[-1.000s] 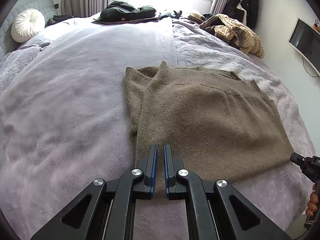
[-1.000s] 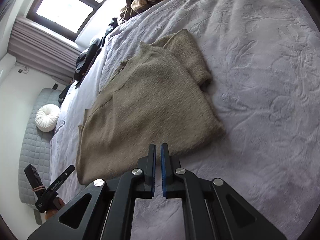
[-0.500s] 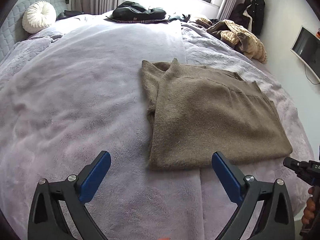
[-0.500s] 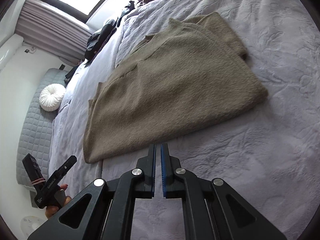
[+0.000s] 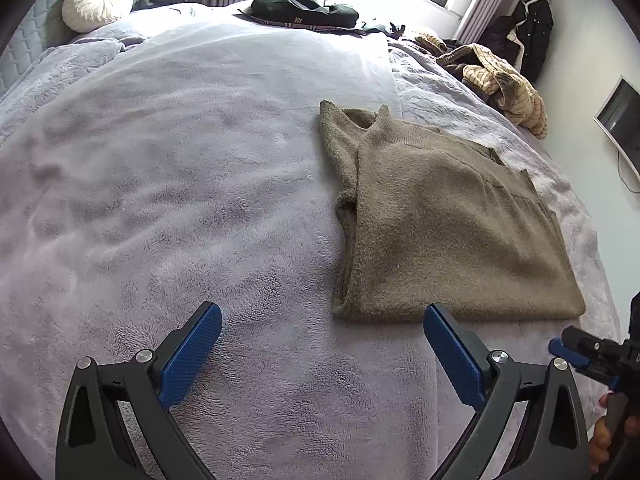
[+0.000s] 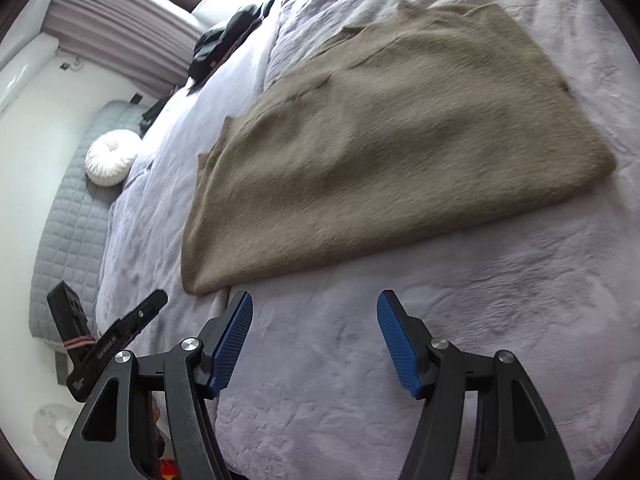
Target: Fold small clothes
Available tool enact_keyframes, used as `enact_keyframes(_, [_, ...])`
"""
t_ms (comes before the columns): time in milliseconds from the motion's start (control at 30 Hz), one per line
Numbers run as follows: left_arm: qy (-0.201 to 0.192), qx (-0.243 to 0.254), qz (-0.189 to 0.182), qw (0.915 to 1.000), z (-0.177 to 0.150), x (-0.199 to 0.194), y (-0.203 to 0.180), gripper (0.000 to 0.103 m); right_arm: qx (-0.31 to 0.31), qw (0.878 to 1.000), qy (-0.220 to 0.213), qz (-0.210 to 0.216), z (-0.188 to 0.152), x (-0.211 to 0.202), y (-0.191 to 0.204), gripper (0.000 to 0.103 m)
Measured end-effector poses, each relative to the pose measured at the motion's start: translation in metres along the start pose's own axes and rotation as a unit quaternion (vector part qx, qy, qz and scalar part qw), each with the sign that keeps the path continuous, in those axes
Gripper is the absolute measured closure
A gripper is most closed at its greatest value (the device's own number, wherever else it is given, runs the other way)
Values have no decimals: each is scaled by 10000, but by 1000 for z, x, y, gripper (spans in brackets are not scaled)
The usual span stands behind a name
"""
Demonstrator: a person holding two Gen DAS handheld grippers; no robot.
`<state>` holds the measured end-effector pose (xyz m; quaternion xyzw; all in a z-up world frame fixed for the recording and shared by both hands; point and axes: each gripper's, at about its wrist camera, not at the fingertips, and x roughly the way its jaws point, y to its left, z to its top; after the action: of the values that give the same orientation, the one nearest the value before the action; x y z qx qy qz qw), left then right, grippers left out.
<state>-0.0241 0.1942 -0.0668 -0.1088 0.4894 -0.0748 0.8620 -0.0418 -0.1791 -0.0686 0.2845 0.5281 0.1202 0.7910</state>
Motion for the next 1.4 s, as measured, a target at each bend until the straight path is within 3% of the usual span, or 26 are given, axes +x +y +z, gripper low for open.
enact_keyframes(300, [35,-156,-61,9999,4,4,8,2,297,9955,391,815,-7,45,23,34])
enact_keyframes(500, [88,-211,-106,9997,8,9,13,2,430,9926,426,1050,-5,74,37,34])
enact_keyframes(800, [37,-225,-222,9995,16,12,19,2,761,9910,262,1074,3,98,45,34])
enact_keyframes(1033, [-32,-381,-753,9964,24,11,27,2,1239,9815,-20,1456,17,114,42,34])
enact_keyframes(1067, [-2,-420,-869,9953,25,13,28,2,1346,9790,-67,1529,19,116,41,37])
enact_keyframes(1133, [61,-490,-1095,9928,28,18,28,2,1448,9752,-90,1672,21,117,39,64])
enact_keyframes(1167, [70,-499,-1145,9921,29,19,27,2,1465,9741,-78,1722,23,118,39,95])
enact_keyframes(1267, [119,-533,-1400,9886,34,24,23,2,1310,9724,-193,1922,33,110,41,95])
enact_keyframes(1400, [273,-820,-2126,9733,48,38,20,2,1053,9698,-446,2155,48,89,52,95])
